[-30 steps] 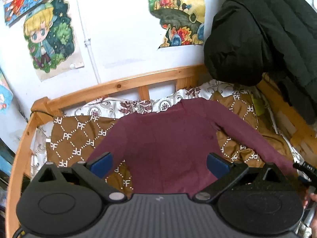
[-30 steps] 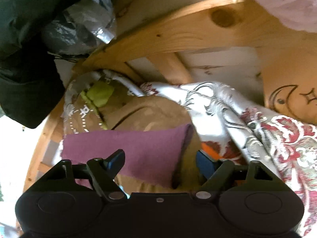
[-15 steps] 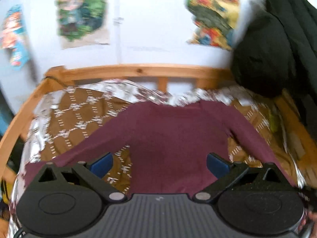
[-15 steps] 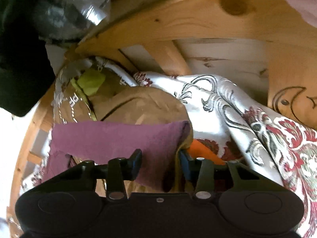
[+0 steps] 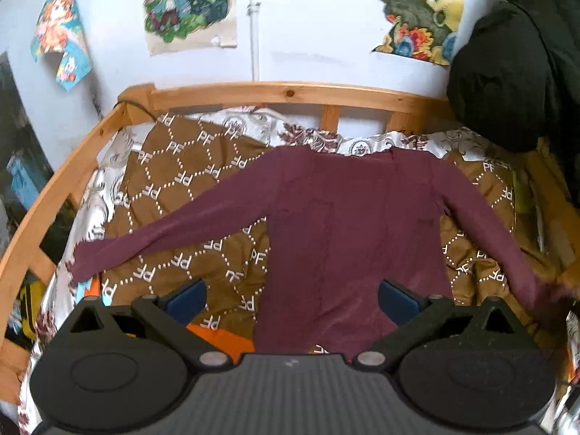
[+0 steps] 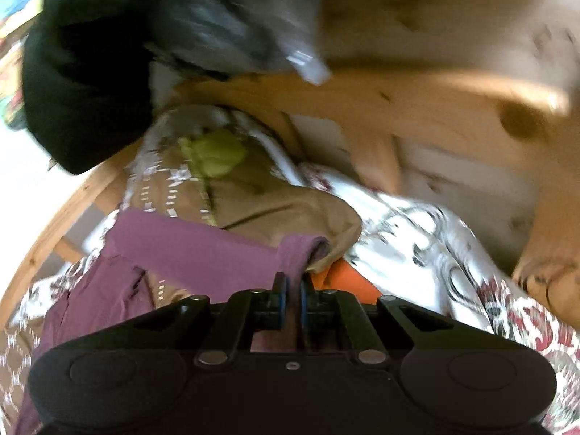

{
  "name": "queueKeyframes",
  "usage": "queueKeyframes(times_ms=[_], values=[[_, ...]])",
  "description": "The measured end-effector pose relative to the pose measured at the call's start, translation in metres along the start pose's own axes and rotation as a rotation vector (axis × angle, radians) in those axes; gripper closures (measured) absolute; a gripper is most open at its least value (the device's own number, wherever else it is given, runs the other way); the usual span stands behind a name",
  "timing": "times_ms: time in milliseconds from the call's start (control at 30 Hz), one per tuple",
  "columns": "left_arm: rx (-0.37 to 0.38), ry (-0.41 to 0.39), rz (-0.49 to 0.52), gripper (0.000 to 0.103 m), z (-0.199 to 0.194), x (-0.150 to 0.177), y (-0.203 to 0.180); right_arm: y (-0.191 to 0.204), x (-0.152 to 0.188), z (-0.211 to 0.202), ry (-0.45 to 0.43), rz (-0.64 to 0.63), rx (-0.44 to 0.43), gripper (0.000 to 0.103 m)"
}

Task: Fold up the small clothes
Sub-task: 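Lift the held sleeve with the right tool and carry it across the shirt body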

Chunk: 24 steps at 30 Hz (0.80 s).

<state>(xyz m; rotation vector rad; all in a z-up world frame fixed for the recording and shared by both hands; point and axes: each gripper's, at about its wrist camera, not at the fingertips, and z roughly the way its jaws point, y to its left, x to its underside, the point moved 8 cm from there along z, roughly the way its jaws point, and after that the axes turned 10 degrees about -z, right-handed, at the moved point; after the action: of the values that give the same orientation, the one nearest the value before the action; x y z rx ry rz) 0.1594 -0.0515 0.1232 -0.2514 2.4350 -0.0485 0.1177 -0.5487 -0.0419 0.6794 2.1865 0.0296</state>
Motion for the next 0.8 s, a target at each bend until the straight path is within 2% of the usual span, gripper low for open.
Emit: queueKeyframes(times_ms=[167,300,400,533,600,667,700,800], values=[[-0.021,-0.051,0.035,0.001,0.009,-0.005,0.000,0.023,-0.011,-0.010,-0.057,-0.110,-0.019,0.096],[0.031,-0.024,-0.010,0.001,0.023,-0.010,-0.003,0.043,-0.020,-0.020,-0.118,-0.211,-0.029,0.103],[0.046,-0.043,0.056,0.001,0.036,-0.011,-0.013,0.056,-0.029,-0.024,-0.155,-0.270,-0.042,0.103],[0.093,-0.011,0.129,0.001,0.070,-0.005,-0.032,0.055,-0.033,-0.014,-0.124,-0.258,-0.042,0.103],[0.103,-0.021,0.162,0.001,0.092,-0.008,-0.041,0.047,-0.030,-0.004,-0.068,-0.223,-0.027,0.103],[0.108,-0.042,0.221,0.001,0.109,-0.010,-0.049,0.033,-0.023,-0.001,-0.039,-0.157,-0.002,0.090],[0.116,-0.046,0.259,0.001,0.116,-0.011,-0.054,0.024,-0.022,0.000,-0.038,-0.137,0.032,0.079],[0.144,-0.063,0.367,0.001,0.138,-0.014,-0.069,0.002,-0.014,0.005,-0.035,-0.087,0.126,0.070]])
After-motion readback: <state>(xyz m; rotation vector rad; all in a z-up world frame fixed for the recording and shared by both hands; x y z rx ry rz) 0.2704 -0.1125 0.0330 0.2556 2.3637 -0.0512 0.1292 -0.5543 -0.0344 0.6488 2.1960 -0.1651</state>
